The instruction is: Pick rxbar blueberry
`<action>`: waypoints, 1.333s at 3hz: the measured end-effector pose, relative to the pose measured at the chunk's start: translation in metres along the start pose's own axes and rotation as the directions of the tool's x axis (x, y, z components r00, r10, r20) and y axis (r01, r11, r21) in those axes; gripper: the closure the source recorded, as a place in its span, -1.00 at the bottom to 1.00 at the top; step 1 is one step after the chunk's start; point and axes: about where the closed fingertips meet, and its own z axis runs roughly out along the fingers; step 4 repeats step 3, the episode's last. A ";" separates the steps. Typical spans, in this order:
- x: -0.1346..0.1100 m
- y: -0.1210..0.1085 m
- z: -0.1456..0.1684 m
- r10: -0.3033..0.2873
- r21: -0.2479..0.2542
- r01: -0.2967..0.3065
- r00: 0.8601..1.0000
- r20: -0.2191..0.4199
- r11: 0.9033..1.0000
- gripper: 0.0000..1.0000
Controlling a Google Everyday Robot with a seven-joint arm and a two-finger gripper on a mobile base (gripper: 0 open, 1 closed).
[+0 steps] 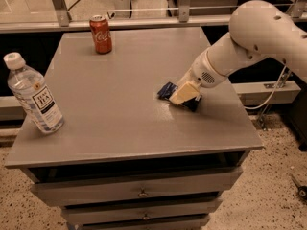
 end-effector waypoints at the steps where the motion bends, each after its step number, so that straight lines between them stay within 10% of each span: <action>1: -0.047 0.007 -0.027 -0.032 -0.047 0.039 0.988 0.149 0.998 1.00; 2: -0.089 0.005 -0.055 -0.055 -0.066 0.078 0.954 0.295 0.995 1.00; 4: -0.099 0.005 -0.062 -0.058 -0.065 0.083 0.945 0.323 0.994 1.00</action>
Offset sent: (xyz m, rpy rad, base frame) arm 0.0126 0.0576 0.1574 0.4370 -0.1743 0.1760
